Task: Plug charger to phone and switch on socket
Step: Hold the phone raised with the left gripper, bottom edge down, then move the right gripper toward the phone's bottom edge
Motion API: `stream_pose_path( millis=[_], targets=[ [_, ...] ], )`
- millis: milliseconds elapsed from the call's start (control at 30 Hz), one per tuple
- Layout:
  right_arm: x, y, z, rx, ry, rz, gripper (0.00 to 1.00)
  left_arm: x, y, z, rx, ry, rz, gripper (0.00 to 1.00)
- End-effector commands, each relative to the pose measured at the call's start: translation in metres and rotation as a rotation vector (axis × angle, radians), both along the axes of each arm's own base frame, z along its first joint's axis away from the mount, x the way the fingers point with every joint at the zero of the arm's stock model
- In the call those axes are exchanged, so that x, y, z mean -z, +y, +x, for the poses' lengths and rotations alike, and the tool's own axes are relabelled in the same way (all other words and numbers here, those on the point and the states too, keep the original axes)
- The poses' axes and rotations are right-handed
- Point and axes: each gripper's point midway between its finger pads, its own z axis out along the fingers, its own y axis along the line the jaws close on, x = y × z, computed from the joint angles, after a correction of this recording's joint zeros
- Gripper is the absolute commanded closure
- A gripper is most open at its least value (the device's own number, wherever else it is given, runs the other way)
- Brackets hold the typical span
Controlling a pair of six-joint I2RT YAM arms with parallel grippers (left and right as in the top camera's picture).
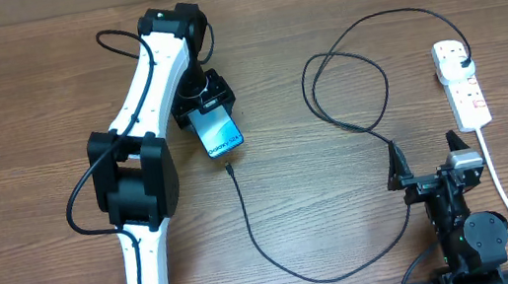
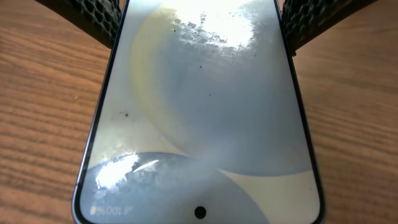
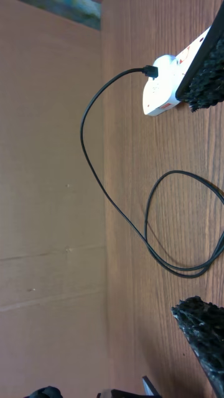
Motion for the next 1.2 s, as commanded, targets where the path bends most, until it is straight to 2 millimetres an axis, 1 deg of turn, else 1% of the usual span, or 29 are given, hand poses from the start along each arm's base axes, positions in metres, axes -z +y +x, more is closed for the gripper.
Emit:
stream_pose_path(
  millis=[0,233,467,700,733,800,900,967,1067,1167],
  targets=[
    [0.002,-0.002,0.0,0.013,-0.002,0.002,0.0,-0.011,-0.005,-0.001,0.005,-0.001,-0.036,0.96],
    [0.002,-0.002,0.0,0.013,-0.002,0.002,0.0,-0.014,-0.01,-0.012,0.004,0.046,-0.062,0.96],
    [0.002,-0.002,0.0,0.013,-0.002,0.002,0.0,-0.014,-0.012,-0.012,-0.011,0.049,-0.057,0.96],
    [0.002,0.0,0.0,0.002,-0.002,0.003,0.0,-0.014,-0.005,-0.01,-0.029,0.049,-0.057,0.96],
    [0.003,0.007,0.0,-0.041,0.001,0.004,0.0,-0.014,-0.004,-0.01,-0.03,0.048,-0.056,0.96],
    [0.0,0.027,-0.003,-0.156,-0.004,0.071,0.0,-0.013,-0.004,-0.009,-0.031,0.045,-0.057,0.96],
    [-0.004,0.068,-0.017,-0.402,0.053,0.329,0.0,-0.013,-0.004,-0.006,-0.033,0.037,-0.059,0.96],
    [-0.004,0.083,-0.025,-0.496,0.115,0.471,0.0,-0.013,-0.004,-0.005,-0.033,0.032,-0.06,0.96],
    [-0.004,0.096,-0.034,-0.576,0.191,0.615,0.0,-0.012,-0.001,-0.004,-0.047,0.029,-0.042,0.96],
    [-0.004,0.099,-0.036,-0.592,0.207,0.64,0.0,-0.012,0.0,-0.004,-0.051,0.03,-0.041,0.96]
  ],
)
